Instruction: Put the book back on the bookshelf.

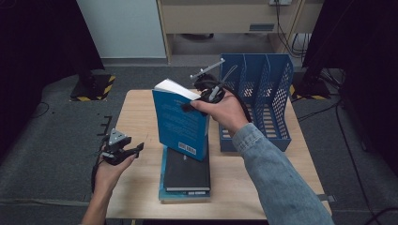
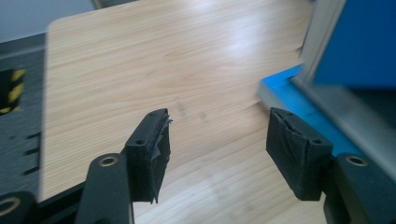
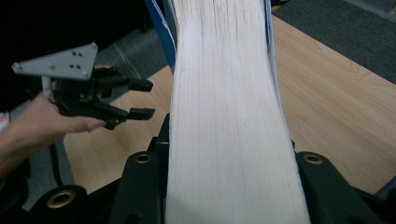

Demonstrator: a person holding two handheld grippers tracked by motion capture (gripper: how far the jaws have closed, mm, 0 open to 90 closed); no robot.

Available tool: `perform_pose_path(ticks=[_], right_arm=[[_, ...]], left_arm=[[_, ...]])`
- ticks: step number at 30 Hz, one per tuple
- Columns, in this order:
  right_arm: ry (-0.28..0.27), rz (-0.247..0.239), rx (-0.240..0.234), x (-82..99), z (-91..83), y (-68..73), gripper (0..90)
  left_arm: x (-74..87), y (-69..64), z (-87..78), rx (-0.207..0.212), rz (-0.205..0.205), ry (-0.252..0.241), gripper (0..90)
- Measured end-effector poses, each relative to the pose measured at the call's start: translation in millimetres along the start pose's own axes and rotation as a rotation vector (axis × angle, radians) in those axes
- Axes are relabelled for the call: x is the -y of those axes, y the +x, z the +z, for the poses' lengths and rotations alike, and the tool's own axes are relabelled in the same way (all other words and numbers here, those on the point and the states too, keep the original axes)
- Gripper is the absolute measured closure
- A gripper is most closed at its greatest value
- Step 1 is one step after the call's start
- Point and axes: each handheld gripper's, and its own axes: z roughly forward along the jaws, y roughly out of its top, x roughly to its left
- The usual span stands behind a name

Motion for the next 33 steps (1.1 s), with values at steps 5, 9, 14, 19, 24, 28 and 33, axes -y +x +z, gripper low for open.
perform_pose_path(ticks=[5, 9, 14, 19, 24, 28, 33], right_arm=[[-0.081, 0.071, 0.034, -3.4, -12.1, -4.5, 59.9], [-0.105, 0.1, 0.034, -2.4, -22.3, -9.0, 59.9], [-0.14, 0.126, 0.039, 3.0, -42.4, -9.2, 59.9], [-0.16, 0.163, 0.054, 13.9, -61.4, -15.5, 59.7], [-0.176, 0.186, 0.091, 22.7, -80.2, -21.9, 59.7], [-0.197, 0.214, 0.118, 28.4, -97.3, -27.6, 59.7], [-0.221, 0.247, 0.156, 37.1, -118.5, -35.9, 59.6]], left_arm=[[11.6, 6.8, 9.8, -0.022, -0.017, 0.038, 28.7], [22.8, 10.5, 21.8, -0.06, 0.008, 0.12, 22.8], [32.1, 16.1, 26.5, -0.057, -0.023, 0.159, 10.5], [40.5, 18.0, 31.8, 0.003, -0.03, 0.166, 4.3], [46.8, 18.6, 36.4, 0.005, -0.044, 0.209, 4.9], [50.7, 18.6, 39.1, 0.013, -0.055, 0.241, 5.2], [50.7, 16.5, 39.6, 0.02, -0.055, 0.248, 5.5]])
